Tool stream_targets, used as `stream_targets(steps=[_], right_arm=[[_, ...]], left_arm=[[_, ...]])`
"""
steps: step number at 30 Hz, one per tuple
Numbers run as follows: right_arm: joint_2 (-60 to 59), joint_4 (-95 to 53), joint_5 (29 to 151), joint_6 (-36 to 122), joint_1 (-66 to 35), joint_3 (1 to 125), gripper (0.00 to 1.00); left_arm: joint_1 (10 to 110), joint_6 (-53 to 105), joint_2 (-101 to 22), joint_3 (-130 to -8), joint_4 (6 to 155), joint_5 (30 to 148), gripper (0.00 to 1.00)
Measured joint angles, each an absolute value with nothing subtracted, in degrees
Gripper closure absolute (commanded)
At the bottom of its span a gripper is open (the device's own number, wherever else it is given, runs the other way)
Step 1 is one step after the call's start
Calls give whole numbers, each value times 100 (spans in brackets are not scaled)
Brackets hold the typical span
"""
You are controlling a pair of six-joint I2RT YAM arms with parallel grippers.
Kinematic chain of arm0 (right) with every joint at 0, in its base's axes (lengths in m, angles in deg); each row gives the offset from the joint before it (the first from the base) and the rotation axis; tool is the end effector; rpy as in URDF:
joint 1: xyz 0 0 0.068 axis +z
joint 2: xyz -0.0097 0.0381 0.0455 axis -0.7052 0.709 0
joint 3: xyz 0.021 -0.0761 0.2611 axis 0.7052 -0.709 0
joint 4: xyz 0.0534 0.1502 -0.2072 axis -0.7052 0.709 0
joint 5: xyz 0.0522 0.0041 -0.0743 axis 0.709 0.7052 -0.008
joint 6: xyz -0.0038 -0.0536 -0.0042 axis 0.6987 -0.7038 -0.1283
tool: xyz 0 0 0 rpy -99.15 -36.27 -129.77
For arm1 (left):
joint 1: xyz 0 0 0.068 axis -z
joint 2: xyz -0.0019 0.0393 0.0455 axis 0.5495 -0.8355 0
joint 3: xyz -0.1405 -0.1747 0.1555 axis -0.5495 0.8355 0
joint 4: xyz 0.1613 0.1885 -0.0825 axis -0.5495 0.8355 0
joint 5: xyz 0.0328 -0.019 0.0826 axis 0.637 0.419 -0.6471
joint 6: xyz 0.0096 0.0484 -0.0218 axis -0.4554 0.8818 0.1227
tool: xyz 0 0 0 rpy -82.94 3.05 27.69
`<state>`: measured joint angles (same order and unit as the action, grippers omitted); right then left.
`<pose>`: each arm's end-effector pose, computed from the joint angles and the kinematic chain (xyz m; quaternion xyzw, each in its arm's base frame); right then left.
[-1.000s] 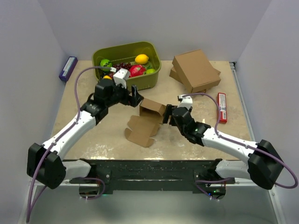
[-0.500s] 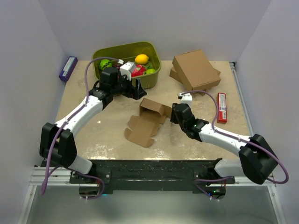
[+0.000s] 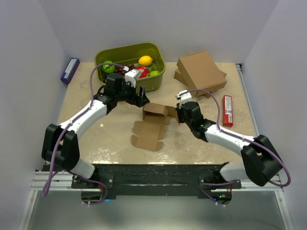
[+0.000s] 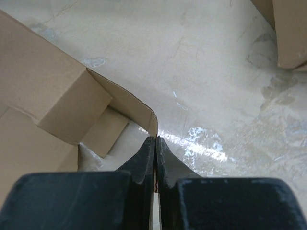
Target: Fold the paper box
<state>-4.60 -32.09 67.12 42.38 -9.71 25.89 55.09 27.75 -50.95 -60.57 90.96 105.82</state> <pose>0.2387 0.1563 0.2145 -0.1445 0.8393 0.0724 0.5191 0.3153 -0.1421 0.2799 0.1935 0.8368 -0.3121 0.4061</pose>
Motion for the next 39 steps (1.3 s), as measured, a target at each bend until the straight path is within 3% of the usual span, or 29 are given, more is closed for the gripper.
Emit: stream_targets(steps=[11, 15, 16, 17, 20, 23, 27, 32, 39], right_arm=[[6, -3906, 7154, 2936, -978, 2672, 98], [211, -3901, 7152, 2767, -991, 2893, 75], [222, -3901, 7145, 2752, -993, 2915, 52], [213, -3895, 7136, 2745, -993, 2922, 45], [113, -3853, 7112, 2767, -998, 2922, 31], [-202, -3803, 7093, 2839, -1024, 2891, 26], [-882, -3703, 7117, 3080, -1105, 2845, 27], [-1057, -3027, 7219, 3945, -1137, 3418, 39], [-460, -2354, 7838, 5961, -845, 4511, 37]], left_arm=[[5509, 2773, -5206, -6057, 9120, 10586, 10], [5505, 2773, -5206, -6046, 9120, 10519, 10], [5501, 2773, -5206, -6028, 9116, 10479, 10], [5490, 2773, -5206, -6015, 9120, 10455, 10], [5446, 2773, -5206, -5937, 9120, 10405, 9], [5376, 2760, -5195, -5746, 9085, 10390, 9], [5219, 2655, -5136, -5370, 9039, 10416, 10], [5090, 2484, -5108, -5237, 8945, 10530, 16], [5042, 2165, -5112, -5137, 8434, 10971, 32]])
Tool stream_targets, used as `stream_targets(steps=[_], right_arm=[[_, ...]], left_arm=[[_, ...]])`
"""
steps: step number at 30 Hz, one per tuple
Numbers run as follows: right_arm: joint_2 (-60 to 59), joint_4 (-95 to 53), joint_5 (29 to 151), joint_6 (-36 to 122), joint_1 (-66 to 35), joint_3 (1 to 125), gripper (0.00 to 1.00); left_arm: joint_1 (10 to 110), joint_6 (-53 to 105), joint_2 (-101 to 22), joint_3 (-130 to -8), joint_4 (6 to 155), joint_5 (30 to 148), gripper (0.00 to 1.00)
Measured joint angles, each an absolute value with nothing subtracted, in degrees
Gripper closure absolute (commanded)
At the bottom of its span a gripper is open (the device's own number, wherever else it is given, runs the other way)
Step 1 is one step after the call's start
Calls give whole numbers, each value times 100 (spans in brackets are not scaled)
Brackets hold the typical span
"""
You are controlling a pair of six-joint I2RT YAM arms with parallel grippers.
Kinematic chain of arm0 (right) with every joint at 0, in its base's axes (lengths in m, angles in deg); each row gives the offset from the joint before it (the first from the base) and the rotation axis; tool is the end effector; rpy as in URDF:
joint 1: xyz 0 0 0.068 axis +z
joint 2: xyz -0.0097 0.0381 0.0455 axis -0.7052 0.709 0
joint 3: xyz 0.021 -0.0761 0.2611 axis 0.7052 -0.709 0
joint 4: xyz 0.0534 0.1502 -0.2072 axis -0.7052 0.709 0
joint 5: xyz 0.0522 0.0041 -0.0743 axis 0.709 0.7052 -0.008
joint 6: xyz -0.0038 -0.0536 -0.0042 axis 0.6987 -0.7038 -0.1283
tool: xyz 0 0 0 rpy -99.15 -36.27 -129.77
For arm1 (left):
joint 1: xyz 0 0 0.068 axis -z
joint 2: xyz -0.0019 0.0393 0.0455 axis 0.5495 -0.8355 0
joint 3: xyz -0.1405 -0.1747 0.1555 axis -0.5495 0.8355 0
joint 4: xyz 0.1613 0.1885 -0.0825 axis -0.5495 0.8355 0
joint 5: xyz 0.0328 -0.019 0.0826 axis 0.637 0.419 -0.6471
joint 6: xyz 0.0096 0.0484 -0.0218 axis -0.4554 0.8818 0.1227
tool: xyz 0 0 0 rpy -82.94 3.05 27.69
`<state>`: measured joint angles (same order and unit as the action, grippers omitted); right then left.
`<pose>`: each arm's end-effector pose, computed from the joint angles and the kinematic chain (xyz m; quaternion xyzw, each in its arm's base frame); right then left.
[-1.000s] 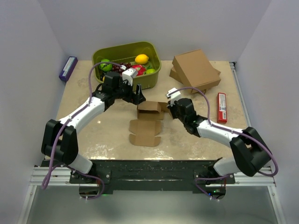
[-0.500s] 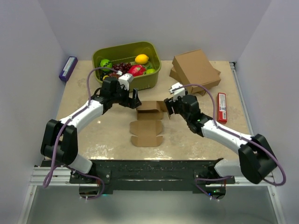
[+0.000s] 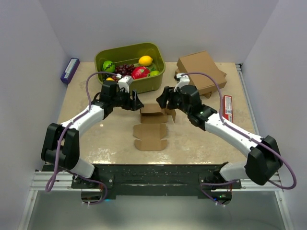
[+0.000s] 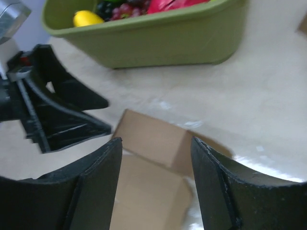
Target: Fold the paper box
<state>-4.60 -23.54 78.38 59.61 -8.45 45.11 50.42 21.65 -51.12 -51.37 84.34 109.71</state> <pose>0.2560 0.1854 0.3140 -0.0688 0.8017 0.2699 0.5288 0.3128 -0.1142 0.2364 0.1250 0.8553 -0.3406 0.3699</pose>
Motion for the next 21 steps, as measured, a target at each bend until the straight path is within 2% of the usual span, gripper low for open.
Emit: stream_targets(steps=[9, 14, 21], right_arm=[[314, -1978, 8330, 7418, -737, 4513, 37], [438, -1982, 8391, 7713, -796, 4504, 39], [539, -2293, 8572, 7917, -1092, 4309, 40]], left_arm=[[5031, 1982, -5269, -5104, 8213, 11225, 40], [5031, 1958, -5381, -5102, 8211, 11231, 41], [5026, 1960, -5560, -5102, 8222, 11268, 49]])
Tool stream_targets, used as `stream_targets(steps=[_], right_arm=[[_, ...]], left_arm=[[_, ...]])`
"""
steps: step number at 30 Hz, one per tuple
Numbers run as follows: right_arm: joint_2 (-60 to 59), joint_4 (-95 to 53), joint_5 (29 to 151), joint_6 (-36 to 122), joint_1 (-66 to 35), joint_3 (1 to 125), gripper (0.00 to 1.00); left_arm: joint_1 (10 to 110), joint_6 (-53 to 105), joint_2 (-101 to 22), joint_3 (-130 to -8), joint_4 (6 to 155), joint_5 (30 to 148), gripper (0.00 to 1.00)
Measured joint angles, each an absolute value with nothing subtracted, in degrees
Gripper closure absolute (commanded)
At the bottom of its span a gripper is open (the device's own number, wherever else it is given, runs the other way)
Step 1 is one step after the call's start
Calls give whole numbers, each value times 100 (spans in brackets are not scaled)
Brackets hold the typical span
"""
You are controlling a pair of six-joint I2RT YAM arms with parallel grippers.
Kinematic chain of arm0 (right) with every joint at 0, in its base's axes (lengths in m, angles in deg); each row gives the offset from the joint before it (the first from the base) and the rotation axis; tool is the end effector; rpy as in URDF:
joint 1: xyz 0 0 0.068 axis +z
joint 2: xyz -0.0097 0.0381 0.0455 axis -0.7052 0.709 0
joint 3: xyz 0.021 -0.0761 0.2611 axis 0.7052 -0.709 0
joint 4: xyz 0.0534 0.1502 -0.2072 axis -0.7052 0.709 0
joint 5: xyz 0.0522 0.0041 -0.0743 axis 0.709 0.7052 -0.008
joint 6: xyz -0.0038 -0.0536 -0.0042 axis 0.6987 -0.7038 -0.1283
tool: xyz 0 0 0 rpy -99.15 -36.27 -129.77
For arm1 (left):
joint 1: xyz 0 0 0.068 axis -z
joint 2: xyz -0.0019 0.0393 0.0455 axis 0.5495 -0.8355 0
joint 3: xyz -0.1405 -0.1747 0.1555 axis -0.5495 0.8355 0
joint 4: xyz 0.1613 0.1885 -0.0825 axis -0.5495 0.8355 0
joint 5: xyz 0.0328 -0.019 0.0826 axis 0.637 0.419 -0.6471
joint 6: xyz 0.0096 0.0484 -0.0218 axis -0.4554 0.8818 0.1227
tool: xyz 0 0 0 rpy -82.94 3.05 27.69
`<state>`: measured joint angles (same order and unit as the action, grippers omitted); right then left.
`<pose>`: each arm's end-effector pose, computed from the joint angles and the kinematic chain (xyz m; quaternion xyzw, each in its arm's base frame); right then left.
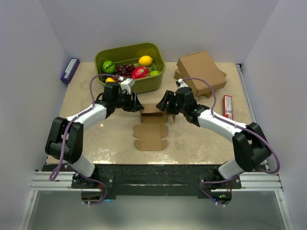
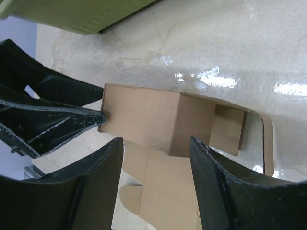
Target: Fold the paper box
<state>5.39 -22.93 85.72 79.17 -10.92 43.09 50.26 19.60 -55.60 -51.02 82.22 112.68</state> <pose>0.2822 0.1921 0.2466 0.0550 0.8633 0.3300 0.3778 0.3215 -0.1175 0.2133 0.1143 0.8620 -0.3635 0.3343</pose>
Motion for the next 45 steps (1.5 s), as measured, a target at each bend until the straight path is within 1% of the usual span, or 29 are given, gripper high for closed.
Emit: stream_targets(steps=[2, 8, 14, 21, 24, 25, 27, 32, 35, 38, 40, 41, 42, 43, 44, 45], right_arm=[[653, -2389, 8649, 7956, -1118, 4290, 41], [1040, -2621, 8848, 8068, -1142, 4207, 43], [1195, -3034, 9036, 8231, -1245, 4036, 44], [1254, -3810, 9300, 8487, -1325, 3730, 49], [1317, -4221, 9447, 8640, -1369, 3553, 55], [1341, -4319, 9477, 8682, -1378, 3518, 61], [1409, -4542, 9573, 8774, -1393, 3459, 64], [1472, -5084, 9709, 9047, -1417, 3258, 78], [1490, -5287, 9726, 9206, -1422, 3188, 81], [1547, -5453, 9740, 9322, -1430, 3173, 82], [1582, -5539, 9748, 9368, -1437, 3155, 79], [1582, -5574, 9755, 9383, -1439, 3134, 76], [1582, -5589, 9753, 9390, -1439, 3125, 63], [1582, -5591, 9750, 9383, -1439, 3116, 54], [1582, -5576, 9740, 9368, -1439, 3112, 46], [1575, -5556, 9715, 9333, -1439, 3107, 43]], left_arm=[[5026, 1960, -5591, -5102, 8224, 11279, 50], [5026, 1960, -5641, -5102, 8222, 11336, 58], [5026, 1931, -5687, -5102, 8217, 11441, 63], [5022, 1916, -5731, -5102, 8200, 11509, 64], [5022, 1916, -5735, -5102, 8195, 11515, 64], [5022, 1916, -5735, -5102, 8195, 11517, 64], [5022, 1916, -5735, -5102, 8193, 11517, 64], [5022, 1916, -5737, -5102, 8193, 11522, 65], [5020, 1916, -5737, -5102, 8193, 11522, 65], [5013, 1916, -5737, -5102, 8193, 11520, 65], [5002, 1916, -5737, -5102, 8193, 11520, 65], [4998, 1916, -5742, -5102, 8193, 11522, 65], [4998, 1916, -5746, -5102, 8191, 11524, 65], [4996, 1914, -5746, -5104, 8187, 11531, 65], [4996, 1914, -5748, -5104, 8184, 11535, 65], [4996, 1916, -5748, -5104, 8180, 11546, 65]])
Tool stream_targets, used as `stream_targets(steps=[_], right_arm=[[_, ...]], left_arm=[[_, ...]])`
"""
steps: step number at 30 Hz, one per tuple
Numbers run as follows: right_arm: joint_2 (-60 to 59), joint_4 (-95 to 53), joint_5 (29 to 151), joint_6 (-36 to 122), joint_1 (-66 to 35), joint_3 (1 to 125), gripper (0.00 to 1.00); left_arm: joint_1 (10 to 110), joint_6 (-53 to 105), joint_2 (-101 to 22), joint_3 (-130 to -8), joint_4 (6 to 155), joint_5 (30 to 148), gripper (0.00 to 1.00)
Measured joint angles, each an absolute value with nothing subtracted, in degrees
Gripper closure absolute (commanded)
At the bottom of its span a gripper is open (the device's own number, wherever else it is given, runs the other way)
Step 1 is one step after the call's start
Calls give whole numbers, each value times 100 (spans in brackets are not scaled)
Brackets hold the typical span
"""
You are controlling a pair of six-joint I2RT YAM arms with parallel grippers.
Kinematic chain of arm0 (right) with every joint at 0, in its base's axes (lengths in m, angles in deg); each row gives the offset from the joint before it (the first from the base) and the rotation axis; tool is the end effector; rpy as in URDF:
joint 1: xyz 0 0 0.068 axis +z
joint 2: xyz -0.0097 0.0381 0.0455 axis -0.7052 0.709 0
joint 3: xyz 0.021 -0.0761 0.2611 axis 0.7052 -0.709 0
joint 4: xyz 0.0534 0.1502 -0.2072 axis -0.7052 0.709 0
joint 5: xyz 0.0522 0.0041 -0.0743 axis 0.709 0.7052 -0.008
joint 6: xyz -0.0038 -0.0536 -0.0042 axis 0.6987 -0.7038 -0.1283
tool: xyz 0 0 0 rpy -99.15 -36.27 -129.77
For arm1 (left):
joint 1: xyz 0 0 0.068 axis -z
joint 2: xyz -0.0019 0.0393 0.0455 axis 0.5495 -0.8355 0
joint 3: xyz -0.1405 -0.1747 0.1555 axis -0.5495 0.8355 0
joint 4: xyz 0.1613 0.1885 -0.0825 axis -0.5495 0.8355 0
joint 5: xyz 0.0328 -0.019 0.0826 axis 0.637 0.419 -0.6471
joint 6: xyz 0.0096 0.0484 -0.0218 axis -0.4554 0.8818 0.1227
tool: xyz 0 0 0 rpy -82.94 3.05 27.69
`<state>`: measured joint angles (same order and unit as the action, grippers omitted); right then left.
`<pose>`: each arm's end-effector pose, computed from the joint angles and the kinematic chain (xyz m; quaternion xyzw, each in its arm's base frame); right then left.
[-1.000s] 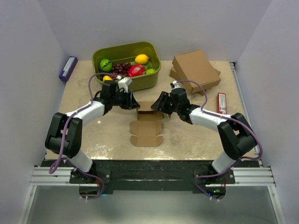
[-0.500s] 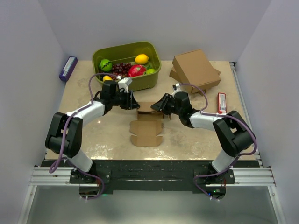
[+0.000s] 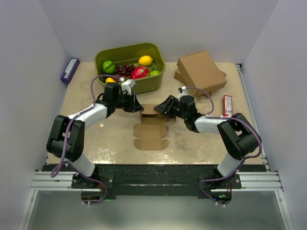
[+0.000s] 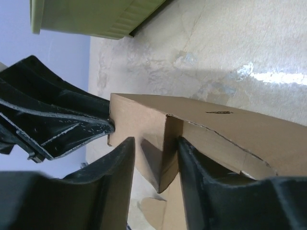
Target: Fold the paper box
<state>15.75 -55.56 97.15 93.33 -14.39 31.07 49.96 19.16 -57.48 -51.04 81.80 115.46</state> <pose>0.2965 0.1847 0.1772 0.1163 0.8054 0.4705 0.3412 0.3245 -0.1180 0.2040 0.1157 0.8619 -0.3812 0.3139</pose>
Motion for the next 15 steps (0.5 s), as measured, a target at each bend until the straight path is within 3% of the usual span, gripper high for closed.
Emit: stream_targets(steps=[7, 10, 15], right_arm=[[834, -5003, 9377, 8817, -1400, 2926, 41], [178, -4527, 8950, 8448, -1258, 2865, 49], [-598, -3705, 8212, 7858, -556, 2898, 72]], left_arm=[[4996, 1914, -5757, -5104, 8171, 11572, 66], [4996, 1914, -5757, -5104, 8171, 11574, 66], [4996, 1914, -5757, -5104, 8171, 11585, 66]])
